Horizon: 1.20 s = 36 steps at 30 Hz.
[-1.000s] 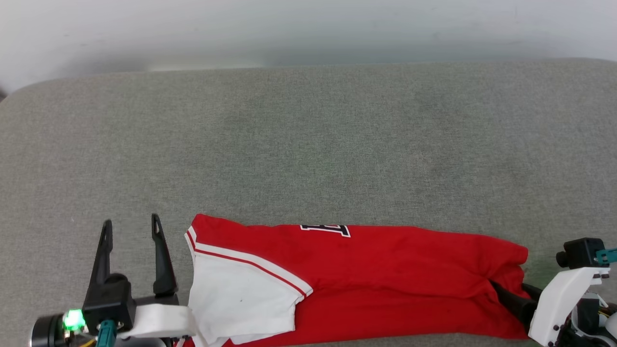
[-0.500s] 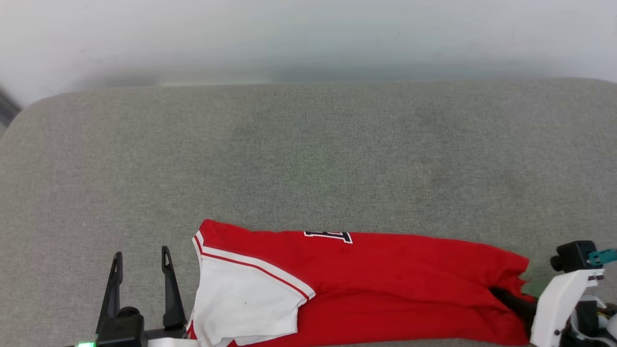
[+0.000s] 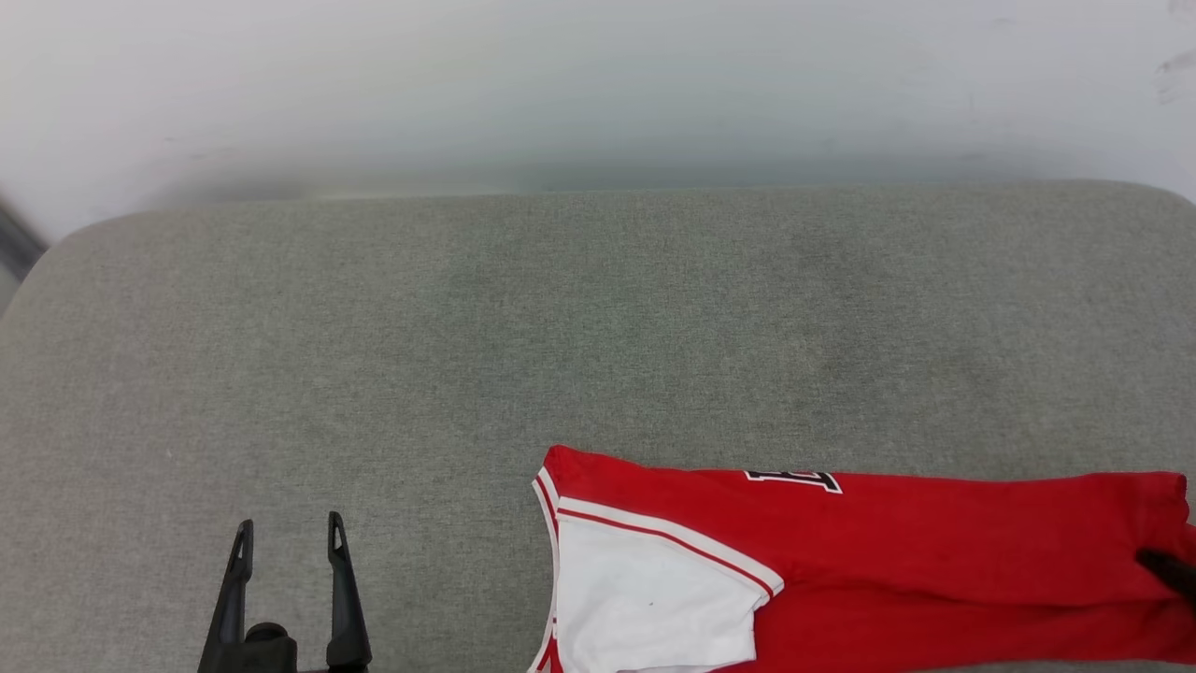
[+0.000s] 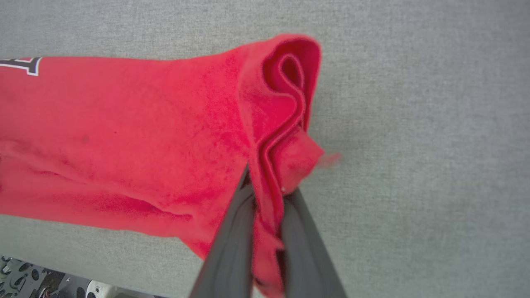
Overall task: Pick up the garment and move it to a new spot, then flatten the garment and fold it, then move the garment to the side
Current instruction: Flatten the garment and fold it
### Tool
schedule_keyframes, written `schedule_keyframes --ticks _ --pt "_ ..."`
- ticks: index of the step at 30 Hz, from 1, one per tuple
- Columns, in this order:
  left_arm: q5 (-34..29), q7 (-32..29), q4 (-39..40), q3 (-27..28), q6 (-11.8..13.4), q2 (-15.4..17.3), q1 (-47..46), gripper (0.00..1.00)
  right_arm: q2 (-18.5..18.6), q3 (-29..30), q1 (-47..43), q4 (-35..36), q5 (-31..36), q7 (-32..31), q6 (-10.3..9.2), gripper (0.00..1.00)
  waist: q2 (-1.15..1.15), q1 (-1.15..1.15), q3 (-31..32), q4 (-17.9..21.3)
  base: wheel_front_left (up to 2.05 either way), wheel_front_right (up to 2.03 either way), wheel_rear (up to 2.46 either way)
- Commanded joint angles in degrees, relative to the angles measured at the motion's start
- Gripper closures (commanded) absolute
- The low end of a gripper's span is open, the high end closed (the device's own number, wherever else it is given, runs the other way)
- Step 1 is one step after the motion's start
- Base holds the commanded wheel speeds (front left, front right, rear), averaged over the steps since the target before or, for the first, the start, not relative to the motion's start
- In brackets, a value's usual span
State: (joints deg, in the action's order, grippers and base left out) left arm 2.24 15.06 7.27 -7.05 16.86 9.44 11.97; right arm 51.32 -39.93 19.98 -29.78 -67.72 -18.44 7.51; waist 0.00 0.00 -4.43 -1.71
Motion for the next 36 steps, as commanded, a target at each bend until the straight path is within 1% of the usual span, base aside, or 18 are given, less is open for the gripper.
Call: schedule_keyframes --ticks 1,4,7,8,9,11,15,18,23,28,31,36 --pt "-0.42 0.15 -0.19 0.31 -0.59 -0.27 0.79 0.0 0.18 0.42 1.0 0.96 0.18 -1.81 -0.04 1.0 0.0 0.0 0.35 0.06 0.0 0.0 0.0" --pt "-0.73 0.15 -0.22 0.63 -1.02 -0.46 1.02 0.0 -0.94 1.12 0.04 5.18 -2.19 -4.23 -0.03 1.0 0.0 0.0 0.78 0.11 0.0 0.0 0.0" --pt "-0.69 0.15 -0.32 0.95 -1.33 -0.78 1.11 0.0 -0.31 1.26 -0.68 10.3 -2.06 -5.39 -0.04 1.0 0.0 0.0 0.91 0.12 0.0 0.0 0.0" --pt "-0.73 0.15 -0.35 1.0 -1.56 -0.92 1.03 0.0 -0.89 1.32 -0.74 12.13 -2.24 -5.73 -0.03 1.0 0.0 0.0 0.92 0.09 0.0 0.0 0.0" --pt "-0.73 0.15 -0.35 1.0 -1.56 -0.92 1.03 0.0 -0.89 1.32 -0.74 12.13 -2.24 -5.73 -0.03 1.0 0.0 0.0 0.92 0.09 0.0 0.0 0.0" --pt "-0.84 0.15 -0.52 1.08 -1.81 -1.09 0.73 0.0 -1.87 1.18 -0.41 15.85 -2.08 -6.73 -0.03 1.0 0.0 0.0 0.88 -0.03 0.0 0.0 0.0" --pt "-1.09 0.15 -0.69 1.27 -2.18 -1.64 -0.27 0.0 -4.05 0.15 1.75 22.19 0.5 -8.67 -0.02 1.0 0.0 0.0 0.53 -0.34 0.0 0.0 0.0" --pt "-1.21 0.15 -0.8 1.44 -2.47 -1.89 -0.86 0.0 -6.56 -1.67 4.32 25.15 4.8 -10.19 -0.02 1.0 0.0 0.0 -0.07 -0.68 0.0 0.0 0.0" --pt "-1.5 0.15 -1.06 1.44 -2.82 -2.25 -2.04 0.0 -13.8 -5.99 9.96 25.81 10.36 -12.86 -0.02 1.0 0.0 0.0 -1.39 -1.29 0.0 0.0 0.0" --pt "-1.63 0.15 -1.56 1.23 -3.32 -2.58 -3.26 0.0 -21.53 -12.13 16.16 23.21 14.44 -15.1 -0.03 1.0 0.0 0.0 -2.57 -1.98 0.0 0.0 0.0" --pt "-1.78 0.15 -1.99 0.92 -3.62 -2.87 -4.01 0.0 -24.74 -15.91 19.27 20.17 16.61 -15.0 -0.03 1.0 0.0 0.0 -3.09 -2.8 0.0 0.0 0.0" --pt "-1.75 0.15 -2.1 1.05 -3.29 -3.4 -4.82 0.0 -28.69 -20.07 21.79 14.68 16.4 -14.0 -0.03 1.0 0.0 0.0 -3.84 -3.94 0.0 0.0 0.0"
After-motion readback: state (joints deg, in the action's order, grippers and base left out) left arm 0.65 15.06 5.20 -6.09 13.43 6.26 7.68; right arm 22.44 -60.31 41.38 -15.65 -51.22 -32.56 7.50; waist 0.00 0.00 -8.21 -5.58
